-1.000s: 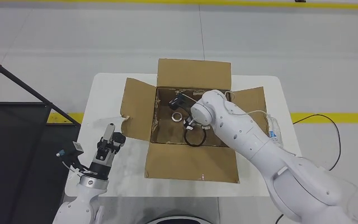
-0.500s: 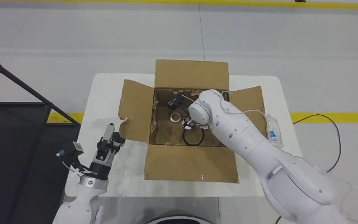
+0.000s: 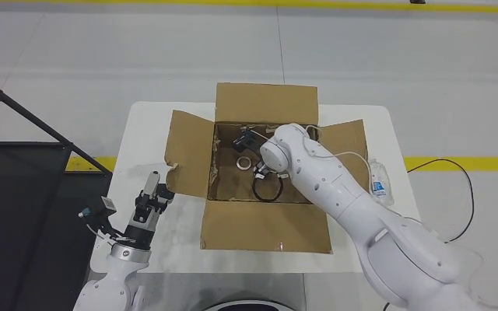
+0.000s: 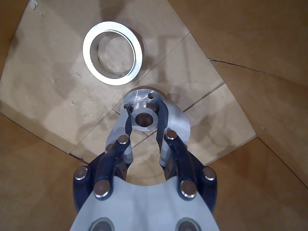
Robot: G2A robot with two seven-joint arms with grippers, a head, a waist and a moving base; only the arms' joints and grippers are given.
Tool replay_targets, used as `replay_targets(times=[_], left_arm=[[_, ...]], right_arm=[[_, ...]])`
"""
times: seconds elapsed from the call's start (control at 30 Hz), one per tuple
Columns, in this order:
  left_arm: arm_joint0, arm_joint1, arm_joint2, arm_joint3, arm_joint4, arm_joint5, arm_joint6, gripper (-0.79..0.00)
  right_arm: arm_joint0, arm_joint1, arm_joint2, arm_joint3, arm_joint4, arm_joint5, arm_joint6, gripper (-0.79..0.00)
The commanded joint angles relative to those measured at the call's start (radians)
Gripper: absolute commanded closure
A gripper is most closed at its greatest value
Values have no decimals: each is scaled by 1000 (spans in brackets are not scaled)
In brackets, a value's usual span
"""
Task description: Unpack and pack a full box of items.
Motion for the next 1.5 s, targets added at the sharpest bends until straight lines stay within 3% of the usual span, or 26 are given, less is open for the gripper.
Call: replay_targets(times=[0.0, 0.2, 0.53, 0.87, 1.17, 1.47], left_arm=[[0, 0, 0, 0, 0, 0, 0, -785], [0, 0, 0, 0, 0, 0, 0, -785], [0, 0, 0, 0, 0, 0, 0, -785], [0, 0, 0, 0, 0, 0, 0, -785], [0, 0, 0, 0, 0, 0, 0, -785], [0, 0, 0, 0, 0, 0, 0, -785]], right_arm=[[0, -3, 3, 7, -3, -2, 0, -222], [2, -15, 12, 30, -9, -14, 3, 0], [10, -11, 57, 29, -14, -58, -21, 0], [-37, 60, 163, -81, -25, -173, -36, 0], [-153, 147, 296, -322, -71, -252, -19, 0], [-358, 245, 502, -671, -116, -362, -30, 0]])
